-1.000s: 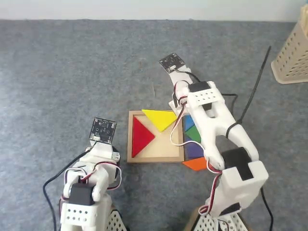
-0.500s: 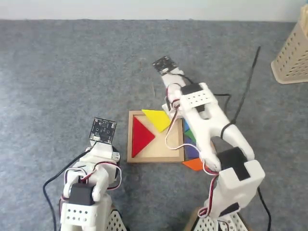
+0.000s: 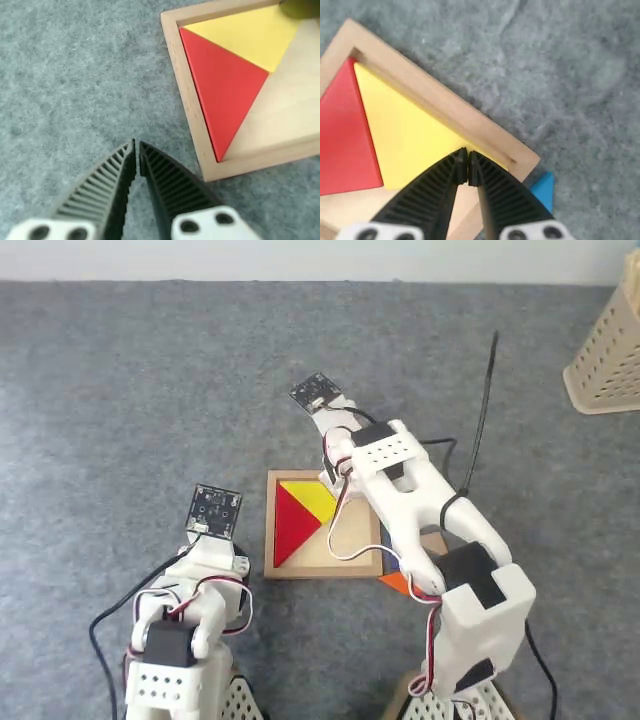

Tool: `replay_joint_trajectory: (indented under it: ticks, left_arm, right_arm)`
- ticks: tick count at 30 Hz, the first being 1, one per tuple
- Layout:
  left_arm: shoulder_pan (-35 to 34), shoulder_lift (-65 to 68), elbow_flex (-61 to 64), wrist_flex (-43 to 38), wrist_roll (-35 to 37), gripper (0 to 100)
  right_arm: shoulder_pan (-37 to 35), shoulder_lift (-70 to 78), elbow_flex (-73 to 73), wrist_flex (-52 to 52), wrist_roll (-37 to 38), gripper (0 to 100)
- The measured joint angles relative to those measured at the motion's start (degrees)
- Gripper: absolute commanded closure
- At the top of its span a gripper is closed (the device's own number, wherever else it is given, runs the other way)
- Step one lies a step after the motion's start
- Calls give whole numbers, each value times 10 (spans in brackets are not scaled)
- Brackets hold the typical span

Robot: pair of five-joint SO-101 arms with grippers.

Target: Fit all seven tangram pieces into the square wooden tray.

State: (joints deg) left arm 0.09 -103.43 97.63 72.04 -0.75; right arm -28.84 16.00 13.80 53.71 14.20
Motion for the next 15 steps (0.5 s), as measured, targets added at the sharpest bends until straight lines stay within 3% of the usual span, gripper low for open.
replay_joint_trajectory:
  ticks: [15]
  left_arm:
    - [0,0,0,0,0,988]
  right_arm:
    - [93,-146,50,155,-20,989]
